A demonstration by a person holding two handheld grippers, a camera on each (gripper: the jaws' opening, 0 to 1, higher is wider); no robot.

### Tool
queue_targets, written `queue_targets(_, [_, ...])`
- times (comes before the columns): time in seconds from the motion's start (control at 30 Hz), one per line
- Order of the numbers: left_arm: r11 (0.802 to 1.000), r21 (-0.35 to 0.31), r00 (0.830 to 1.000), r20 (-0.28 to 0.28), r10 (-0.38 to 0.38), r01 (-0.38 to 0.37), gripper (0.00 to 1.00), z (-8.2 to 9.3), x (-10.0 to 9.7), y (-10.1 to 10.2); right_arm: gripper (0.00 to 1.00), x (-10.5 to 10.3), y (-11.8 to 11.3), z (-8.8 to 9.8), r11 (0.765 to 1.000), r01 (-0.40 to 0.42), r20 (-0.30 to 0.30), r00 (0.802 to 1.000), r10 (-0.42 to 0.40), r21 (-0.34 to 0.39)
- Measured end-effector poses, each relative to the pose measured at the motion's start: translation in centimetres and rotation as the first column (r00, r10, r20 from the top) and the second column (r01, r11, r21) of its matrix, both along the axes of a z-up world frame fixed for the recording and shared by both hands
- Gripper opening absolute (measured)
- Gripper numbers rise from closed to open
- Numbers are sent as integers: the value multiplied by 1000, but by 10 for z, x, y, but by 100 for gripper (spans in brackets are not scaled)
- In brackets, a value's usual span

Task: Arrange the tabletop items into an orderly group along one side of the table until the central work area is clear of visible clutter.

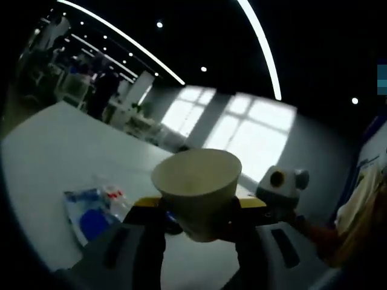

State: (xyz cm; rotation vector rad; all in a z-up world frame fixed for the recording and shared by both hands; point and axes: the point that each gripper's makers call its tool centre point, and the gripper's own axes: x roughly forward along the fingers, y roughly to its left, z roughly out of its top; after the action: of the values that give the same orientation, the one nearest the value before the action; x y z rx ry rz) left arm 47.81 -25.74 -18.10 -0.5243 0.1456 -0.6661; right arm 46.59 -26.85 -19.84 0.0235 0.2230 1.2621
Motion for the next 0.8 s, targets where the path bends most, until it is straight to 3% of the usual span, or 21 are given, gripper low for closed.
queue_targets(0.2, [999,33,1000,0,4,-4,40,-4,0,-1,37,0,0,-8,1000,-11,-11,1000,11,-8])
queue_targets(0.3, [998,58,1000,5,9,-9,40,-5,1,-1,40,2,-2,-16,998,4,17,1000,-3,-64])
queue_targets(0.43, [998,65,1000,16,19,-20,40,-4,2,2,61,11,-6,-21,994,54,24,998,-52,-91])
queue_targets(0.63, [996,86,999,24,34,-36,40,-5,2,5,82,28,-20,-28,981,144,15,990,-143,-129])
queue_targets(0.8, [994,105,999,27,39,-42,40,-6,3,6,91,35,-30,-32,971,183,25,983,-181,-154])
